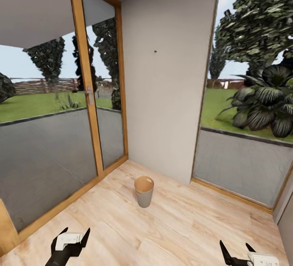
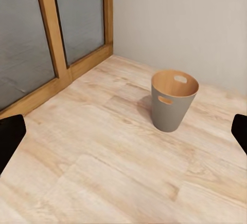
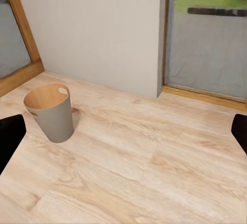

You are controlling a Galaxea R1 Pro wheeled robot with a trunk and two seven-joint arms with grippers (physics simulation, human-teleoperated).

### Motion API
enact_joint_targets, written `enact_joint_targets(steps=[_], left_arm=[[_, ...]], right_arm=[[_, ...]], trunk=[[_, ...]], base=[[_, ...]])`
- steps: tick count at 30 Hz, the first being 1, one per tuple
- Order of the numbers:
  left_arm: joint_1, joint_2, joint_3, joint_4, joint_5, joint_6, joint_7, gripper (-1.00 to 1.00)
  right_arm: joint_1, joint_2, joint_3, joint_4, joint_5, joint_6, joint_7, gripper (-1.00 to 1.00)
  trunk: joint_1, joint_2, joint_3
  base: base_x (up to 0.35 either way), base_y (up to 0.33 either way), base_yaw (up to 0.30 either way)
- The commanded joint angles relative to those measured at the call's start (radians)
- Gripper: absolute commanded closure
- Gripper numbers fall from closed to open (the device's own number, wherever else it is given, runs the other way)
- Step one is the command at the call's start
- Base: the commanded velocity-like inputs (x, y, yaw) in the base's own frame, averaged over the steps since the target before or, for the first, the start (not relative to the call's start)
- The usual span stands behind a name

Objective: Put the three can of soda from the living room inside the tash can in the kitchen.

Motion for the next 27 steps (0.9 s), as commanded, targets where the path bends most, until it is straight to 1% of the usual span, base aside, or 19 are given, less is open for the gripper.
enact_joint_targets(steps=[1, 10, 23, 27], left_arm=[[0.000, 0.000, 0.000, 0.000, 0.000, 0.000, 0.000, -1.00], [0.000, 0.000, 0.000, -0.001, 0.002, 0.000, 0.000, -1.00], [0.000, 0.000, 0.000, -0.001, 0.006, -0.001, -0.001, -1.00], [0.000, 0.000, 0.000, -0.002, 0.006, -0.002, -0.001, -1.00]], right_arm=[[0.000, 0.000, 0.001, 0.001, 0.000, 0.000, 0.000, -1.00], [0.000, 0.001, 0.006, 0.002, 0.001, 0.001, 0.000, -1.00], [0.000, 0.002, 0.011, 0.005, 0.007, 0.002, -0.001, -1.00], [0.000, 0.002, 0.012, 0.007, 0.009, 0.002, 0.000, -1.00]], trunk=[[0.000, 0.000, 0.000], [0.000, 0.000, 0.000], [0.000, 0.000, 0.000], [0.000, 0.000, 0.000]], base=[[0.232, 0.018, -0.009], [0.220, 0.007, 0.026], [0.180, -0.001, 0.227], [0.165, -0.079, 0.246]])
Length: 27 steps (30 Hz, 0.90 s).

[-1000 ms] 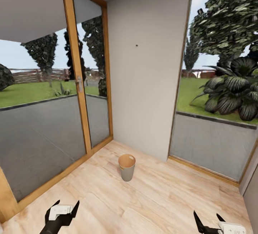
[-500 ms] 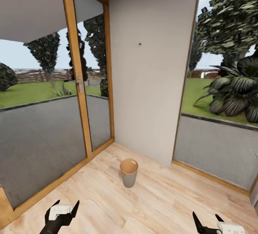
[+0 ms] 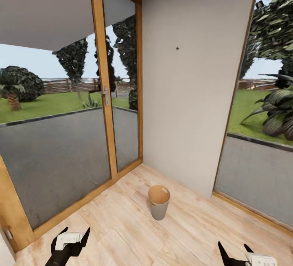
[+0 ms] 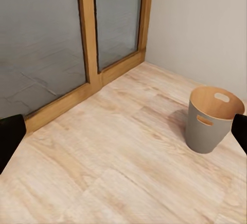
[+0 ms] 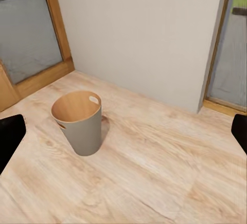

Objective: Put the three can of soda from the living room inside the tash can in the kitchen.

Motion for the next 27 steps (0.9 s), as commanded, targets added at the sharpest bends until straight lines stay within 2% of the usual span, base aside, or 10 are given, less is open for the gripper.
enact_joint_targets(steps=[1, 13, 27], left_arm=[[0.000, 0.000, 0.000, 0.000, 0.000, 0.000, 0.000, -1.00], [0.000, 0.000, 0.000, -0.001, 0.000, 0.000, 0.000, -1.00], [0.000, 0.000, 0.000, -0.001, 0.000, 0.000, 0.000, -1.00]], right_arm=[[0.000, 0.000, 0.000, 0.001, 0.001, 0.000, 0.000, -1.00], [0.000, 0.000, 0.000, 0.002, -0.001, 0.000, 0.000, -1.00], [0.000, 0.000, 0.000, 0.004, 0.001, -0.001, 0.002, -1.00]], trunk=[[0.000, 0.000, 0.000], [0.000, 0.000, 0.000], [0.000, 0.000, 0.000]], base=[[0.163, -0.147, 0.247], [0.162, -0.211, 0.235], [0.148, -0.250, 0.034]])
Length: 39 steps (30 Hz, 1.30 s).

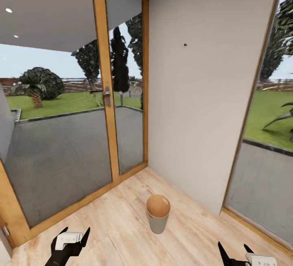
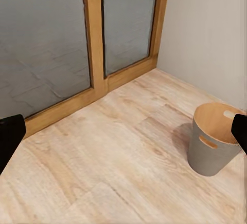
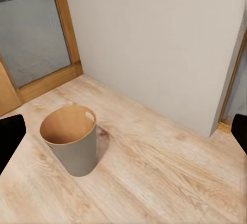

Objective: Put the three can of soda from the living room inside the tash can in the kitchen.

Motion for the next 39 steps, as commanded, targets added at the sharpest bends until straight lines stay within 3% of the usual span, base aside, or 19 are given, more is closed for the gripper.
enact_joint_targets(steps=[1, 16, 20, 26, 39], left_arm=[[0.000, 0.000, 0.000, 0.000, 0.000, 0.000, 0.000, -1.00], [0.000, 0.001, 0.002, 0.000, 0.001, 0.000, 0.000, -1.00], [0.000, 0.003, 0.007, 0.001, 0.003, 0.002, 0.000, -1.00], [0.000, 0.004, 0.006, 0.000, 0.007, 0.002, -0.001, -1.00], [0.000, 0.002, 0.004, -0.002, 0.006, 0.002, 0.000, -1.00]], right_arm=[[0.000, 0.000, 0.000, 0.000, 0.000, 0.000, 0.000, -1.00], [0.000, 0.000, 0.003, 0.001, 0.008, 0.003, -0.001, -1.00], [-0.011, 0.000, 0.024, 0.001, 0.014, 0.012, -0.008, -1.00], [-0.027, 0.001, 0.069, 0.001, 0.091, 0.015, -0.014, -1.00], [-0.029, 0.007, 0.078, 0.001, 0.118, 0.014, -0.018, -1.00]], trunk=[[0.000, 0.000, 0.000], [0.000, 0.000, 0.000], [0.000, 0.000, 0.000], [0.000, 0.000, 0.000], [0.000, 0.000, -0.001]], base=[[0.117, -0.263, 0.002], [0.072, -0.191, 0.000], [0.004, -0.004, 0.000], [0.001, 0.131, 0.001], [0.000, 0.026, 0.163]])
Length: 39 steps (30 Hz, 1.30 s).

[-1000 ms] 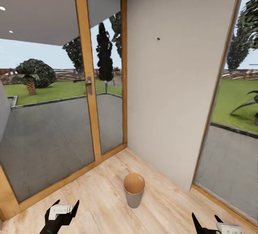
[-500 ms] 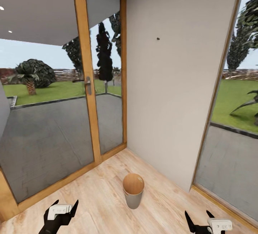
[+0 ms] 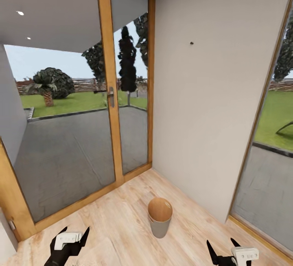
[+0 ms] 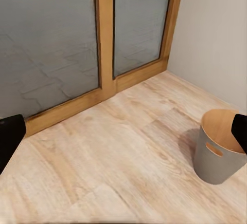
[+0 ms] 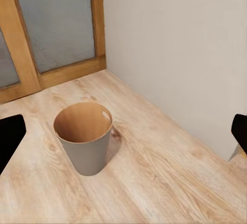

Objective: Put the three can of soda from the living room inside the tash can in the kitchen.

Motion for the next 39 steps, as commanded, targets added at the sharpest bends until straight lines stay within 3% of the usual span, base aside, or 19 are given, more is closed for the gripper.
enact_joint_targets(steps=[1, 13, 39], left_arm=[[0.000, 0.000, 0.000, 0.000, 0.000, 0.000, 0.000, -1.00], [0.000, -0.001, -0.001, -0.003, -0.004, 0.000, -0.001, -1.00], [0.000, -0.002, -0.001, -0.005, -0.005, 0.004, 0.001, -1.00]], right_arm=[[0.000, 0.000, 0.000, 0.000, 0.000, 0.000, 0.000, -1.00], [0.000, -0.001, -0.002, 0.003, -0.003, 0.000, 0.003, -1.00], [0.000, -0.001, -0.001, 0.004, -0.001, -0.002, 0.002, -1.00]], trunk=[[0.000, 0.000, -0.001], [0.000, 0.000, -0.003], [0.000, 0.000, -0.003]], base=[[0.000, 0.002, 0.222], [0.046, 0.004, 0.074], [0.303, 0.062, 0.106]])
